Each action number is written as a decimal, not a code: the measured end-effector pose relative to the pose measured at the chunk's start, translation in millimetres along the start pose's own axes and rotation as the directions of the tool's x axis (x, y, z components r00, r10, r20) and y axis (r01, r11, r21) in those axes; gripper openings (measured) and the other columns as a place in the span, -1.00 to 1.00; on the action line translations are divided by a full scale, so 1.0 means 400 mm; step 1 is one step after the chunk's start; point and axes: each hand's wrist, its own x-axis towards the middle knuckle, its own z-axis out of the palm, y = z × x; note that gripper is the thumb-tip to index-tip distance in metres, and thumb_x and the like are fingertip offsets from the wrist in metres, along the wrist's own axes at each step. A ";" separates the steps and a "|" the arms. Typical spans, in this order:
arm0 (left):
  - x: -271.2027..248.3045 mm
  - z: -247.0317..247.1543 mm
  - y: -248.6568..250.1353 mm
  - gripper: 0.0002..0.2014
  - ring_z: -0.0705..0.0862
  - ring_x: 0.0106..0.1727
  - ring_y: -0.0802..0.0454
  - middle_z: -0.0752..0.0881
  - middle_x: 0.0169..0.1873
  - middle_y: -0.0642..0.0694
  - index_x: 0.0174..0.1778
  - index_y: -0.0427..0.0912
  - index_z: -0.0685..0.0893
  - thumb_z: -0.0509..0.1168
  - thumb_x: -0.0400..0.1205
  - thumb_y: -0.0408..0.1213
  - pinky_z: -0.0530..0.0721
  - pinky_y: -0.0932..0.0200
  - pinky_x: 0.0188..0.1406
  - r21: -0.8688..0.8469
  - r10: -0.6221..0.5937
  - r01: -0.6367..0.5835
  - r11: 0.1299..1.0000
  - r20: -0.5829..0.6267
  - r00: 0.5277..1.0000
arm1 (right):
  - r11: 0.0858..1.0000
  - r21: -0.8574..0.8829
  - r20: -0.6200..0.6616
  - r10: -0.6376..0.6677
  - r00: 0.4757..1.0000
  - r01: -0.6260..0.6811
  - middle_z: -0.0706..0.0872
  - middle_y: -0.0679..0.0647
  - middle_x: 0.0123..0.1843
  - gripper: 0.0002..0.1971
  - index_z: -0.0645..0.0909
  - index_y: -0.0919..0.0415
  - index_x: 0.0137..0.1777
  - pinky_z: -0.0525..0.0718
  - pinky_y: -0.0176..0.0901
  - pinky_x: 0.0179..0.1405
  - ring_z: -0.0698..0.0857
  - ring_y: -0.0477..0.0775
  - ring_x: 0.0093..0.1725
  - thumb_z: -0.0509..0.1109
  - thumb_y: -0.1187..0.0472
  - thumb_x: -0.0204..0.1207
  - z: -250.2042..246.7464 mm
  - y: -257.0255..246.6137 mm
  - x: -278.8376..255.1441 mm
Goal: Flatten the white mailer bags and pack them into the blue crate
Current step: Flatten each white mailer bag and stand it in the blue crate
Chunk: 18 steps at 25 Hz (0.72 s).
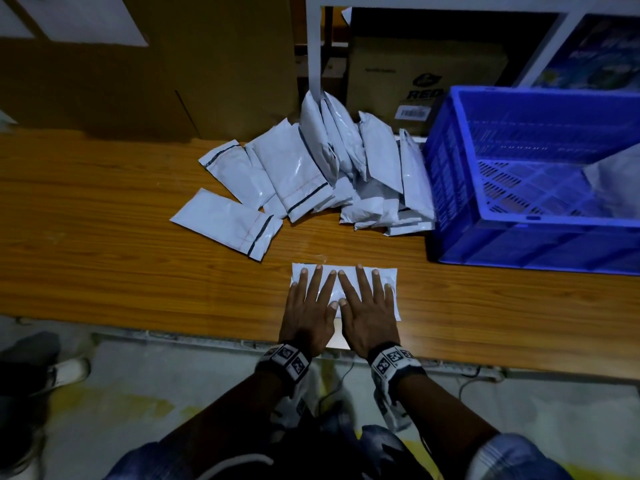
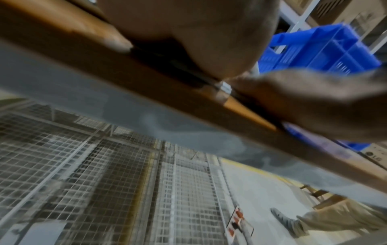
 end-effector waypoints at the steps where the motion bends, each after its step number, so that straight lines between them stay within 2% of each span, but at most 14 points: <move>1: 0.000 -0.003 -0.001 -0.40 -0.18 0.77 -0.10 -0.09 0.77 -0.03 0.78 0.08 -0.05 -0.30 0.79 0.12 -0.03 -0.20 0.73 -0.001 0.002 -0.002 1.000 -0.002 1.000 | 1.000 -0.003 0.012 0.006 1.000 -0.006 -0.23 -0.02 0.77 -0.43 -0.15 -0.22 0.73 -0.19 0.27 0.69 -0.30 0.16 0.73 -0.12 -0.09 0.75 -0.001 -0.001 0.003; 3: 0.012 -0.009 -0.001 -0.38 -0.09 0.78 -0.13 0.01 0.77 -0.06 0.78 0.05 0.06 -0.34 0.79 0.17 0.00 -0.23 0.72 0.023 0.009 -0.008 1.000 -0.029 1.000 | 1.000 0.002 0.030 0.002 1.000 -0.002 -0.23 -0.01 0.77 -0.43 -0.15 -0.22 0.73 -0.20 0.27 0.69 -0.29 0.15 0.73 -0.15 -0.10 0.74 -0.007 0.003 0.013; 5: 0.029 -0.016 0.008 -0.40 -0.12 0.78 -0.14 -0.01 0.77 -0.07 0.78 0.04 0.07 -0.30 0.81 0.15 -0.07 -0.24 0.72 0.059 0.010 -0.008 0.998 -0.035 0.999 | 1.000 0.025 0.061 0.003 0.998 -0.005 -0.25 -0.02 0.77 -0.45 -0.20 -0.25 0.72 -0.23 0.26 0.68 -0.33 0.14 0.72 -0.22 -0.14 0.74 -0.011 0.009 0.021; 9: 0.035 -0.007 0.031 -0.41 -0.25 0.77 -0.09 -0.16 0.77 -0.04 0.78 0.03 -0.06 -0.31 0.79 0.04 -0.14 -0.22 0.73 0.077 0.007 -0.006 0.997 -0.002 1.000 | 0.994 0.113 0.165 -0.021 0.986 0.003 -0.38 -0.09 0.74 -0.46 -0.26 -0.30 0.70 -0.38 0.19 0.66 -0.44 0.08 0.69 -0.28 -0.17 0.73 -0.026 0.022 0.029; 12: 0.038 -0.002 0.030 -0.43 -0.34 0.75 -0.04 -0.24 0.76 0.02 0.77 0.09 -0.17 -0.29 0.81 0.06 -0.20 -0.19 0.73 0.035 -0.027 0.026 0.999 0.025 0.999 | 0.987 0.158 0.221 -0.056 0.974 0.021 -0.40 -0.10 0.72 -0.43 -0.30 -0.28 0.69 -0.38 0.19 0.65 -0.45 0.10 0.69 -0.16 -0.07 0.74 -0.050 0.032 0.035; 14: 0.040 -0.007 0.029 -0.44 -0.35 0.74 0.00 -0.25 0.76 0.04 0.77 0.09 -0.17 -0.25 0.83 0.05 -0.21 -0.17 0.73 0.012 -0.032 0.032 0.999 0.050 0.998 | 0.980 0.200 0.148 -0.022 0.989 -0.008 -0.32 -0.08 0.75 -0.42 -0.24 -0.24 0.72 -0.33 0.15 0.66 -0.37 0.11 0.71 -0.12 -0.03 0.75 -0.068 0.024 0.029; 16: 0.041 -0.011 0.026 -0.44 -0.31 0.75 0.02 -0.21 0.76 0.05 0.77 0.10 -0.13 -0.22 0.83 0.05 -0.20 -0.16 0.73 -0.007 -0.034 0.035 0.999 0.052 0.998 | 0.994 0.113 0.026 0.000 1.000 -0.003 -0.32 -0.06 0.75 -0.43 -0.19 -0.21 0.73 -0.33 0.16 0.66 -0.37 0.13 0.71 -0.12 -0.04 0.76 -0.068 0.013 0.024; 18: 0.044 -0.018 0.024 -0.45 -0.29 0.75 0.02 -0.19 0.77 0.05 0.77 0.11 -0.11 -0.21 0.83 0.03 -0.18 -0.15 0.73 -0.016 -0.029 0.030 0.999 0.056 0.998 | 0.998 0.058 0.009 -0.011 1.000 0.010 -0.35 -0.06 0.74 -0.45 -0.17 -0.22 0.73 -0.34 0.20 0.66 -0.37 0.15 0.71 -0.16 -0.08 0.76 -0.053 0.008 0.020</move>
